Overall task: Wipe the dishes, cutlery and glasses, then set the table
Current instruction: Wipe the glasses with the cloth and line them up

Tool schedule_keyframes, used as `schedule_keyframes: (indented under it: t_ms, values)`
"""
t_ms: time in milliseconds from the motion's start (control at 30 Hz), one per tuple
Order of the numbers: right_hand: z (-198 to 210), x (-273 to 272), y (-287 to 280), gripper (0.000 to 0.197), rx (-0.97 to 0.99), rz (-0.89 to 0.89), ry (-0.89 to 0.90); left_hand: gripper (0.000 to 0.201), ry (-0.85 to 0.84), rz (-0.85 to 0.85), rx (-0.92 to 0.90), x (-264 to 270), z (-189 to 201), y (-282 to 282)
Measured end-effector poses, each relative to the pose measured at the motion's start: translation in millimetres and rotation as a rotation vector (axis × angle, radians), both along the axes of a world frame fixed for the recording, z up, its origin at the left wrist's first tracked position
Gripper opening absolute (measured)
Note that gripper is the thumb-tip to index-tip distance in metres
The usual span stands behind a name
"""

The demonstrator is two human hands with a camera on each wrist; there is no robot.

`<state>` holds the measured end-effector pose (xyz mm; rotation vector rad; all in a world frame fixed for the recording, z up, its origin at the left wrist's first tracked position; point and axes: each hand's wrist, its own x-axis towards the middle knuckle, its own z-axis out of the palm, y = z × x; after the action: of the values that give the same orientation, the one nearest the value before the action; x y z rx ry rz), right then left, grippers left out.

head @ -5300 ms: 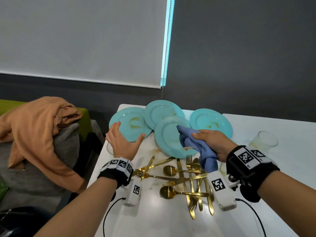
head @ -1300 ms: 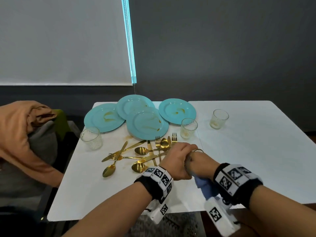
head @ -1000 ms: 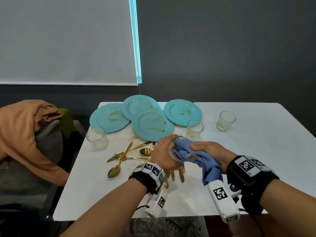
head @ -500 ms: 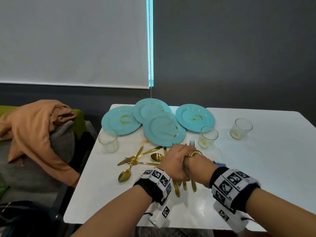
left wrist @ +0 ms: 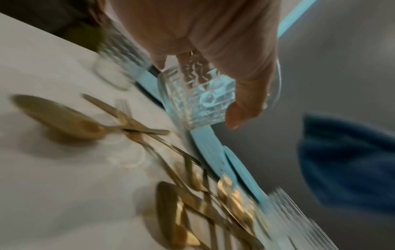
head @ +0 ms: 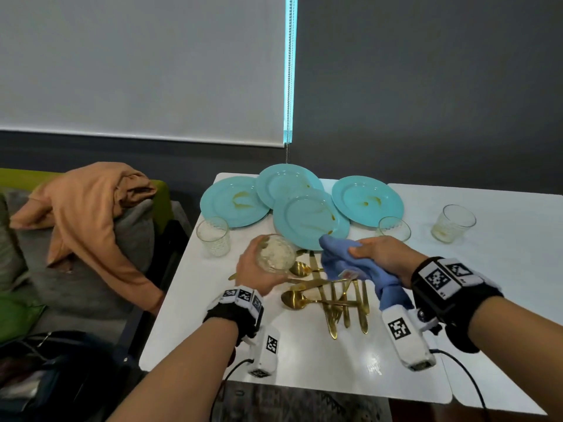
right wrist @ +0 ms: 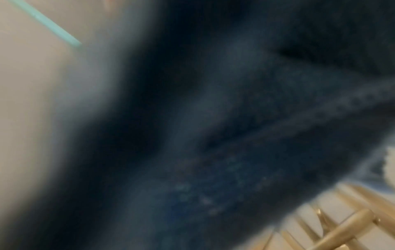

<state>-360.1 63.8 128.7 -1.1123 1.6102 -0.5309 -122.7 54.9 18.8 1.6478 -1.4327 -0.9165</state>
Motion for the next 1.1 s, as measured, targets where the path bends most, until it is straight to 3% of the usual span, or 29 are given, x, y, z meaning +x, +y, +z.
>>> schedule_keyframes:
  t_ms: [67,200,333,733,1100]
  values:
    - [-7,2,-4,0.012,-0.024,0.024,0.132,0.094,-0.01,0.131,0.038,24,-9,1]
    - [-19,6,-7,0.011,0.008,0.026,0.204,0.087,0.04,0.372,0.089,65,-25,9]
    - [-22,15,-9,0.009,-0.026,-0.004,0.26,0.087,0.036,0.49,0.111,95,-36,14]
    - [-33,16,-6,0.017,-0.043,-0.006,0.307,0.09,0.106,0.515,0.169,102,-52,11]
    - [-34,14,6,0.027,-0.024,0.001,0.339,0.104,0.055,0.487,0.175,104,-46,6]
